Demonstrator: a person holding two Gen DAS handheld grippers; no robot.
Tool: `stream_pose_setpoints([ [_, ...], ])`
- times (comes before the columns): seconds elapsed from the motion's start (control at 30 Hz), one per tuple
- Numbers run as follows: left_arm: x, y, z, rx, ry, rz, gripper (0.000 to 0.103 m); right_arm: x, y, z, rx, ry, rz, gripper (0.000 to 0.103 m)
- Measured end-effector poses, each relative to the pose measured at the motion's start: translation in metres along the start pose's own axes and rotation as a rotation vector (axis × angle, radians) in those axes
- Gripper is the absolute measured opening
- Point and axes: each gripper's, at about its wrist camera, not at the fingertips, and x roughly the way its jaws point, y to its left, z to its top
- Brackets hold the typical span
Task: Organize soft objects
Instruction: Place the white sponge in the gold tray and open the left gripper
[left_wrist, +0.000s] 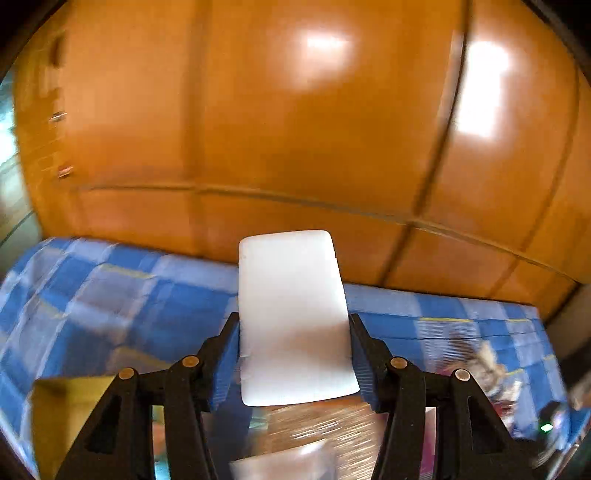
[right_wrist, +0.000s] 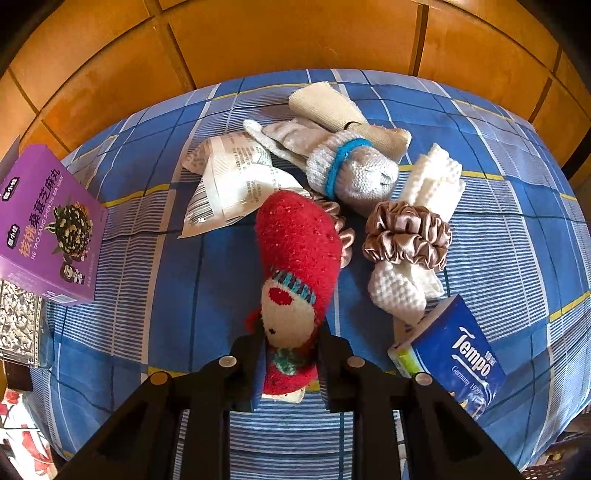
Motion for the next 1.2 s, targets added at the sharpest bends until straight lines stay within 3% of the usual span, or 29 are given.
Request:
stream_pose_setpoints([
  [0.33,-0.058,0.135,-0.124,-0.19,0.032,0.18,0.057,0.0,0.009,-0.002,-0.046,-0.023,-0.049,0.021],
  [0.6,-0.076,0.177,-0.211,-0.299,0.092,0.247,0.058,0.0,0.02,-0.007,-0.105,-0.045,-0.103,0.021],
  [0.77,-0.068,0.183,-0.229,-0.306,0.136,0.26,0.061,-0.002,0.026,-0.009,-0.124,-0.056,-0.128,0.02],
  [0.83,-0.069,0.18,-0.234,-0.298,0.146,0.263,0.069,-0.003,0.029,-0.011,-0.133,-0.062,-0.137,0.02],
  [0.93,-0.073,0.175,-0.241,-0.29,0.143,0.248,0.08,-0.008,0.03,-0.012,-0.13,-0.072,-0.127,0.018],
  [1.2,-0.096,0.161,-0.244,-0.198,0.096,0.287,0.086,-0.022,0.034,-0.016,-0.088,-0.108,-0.062,0.018],
])
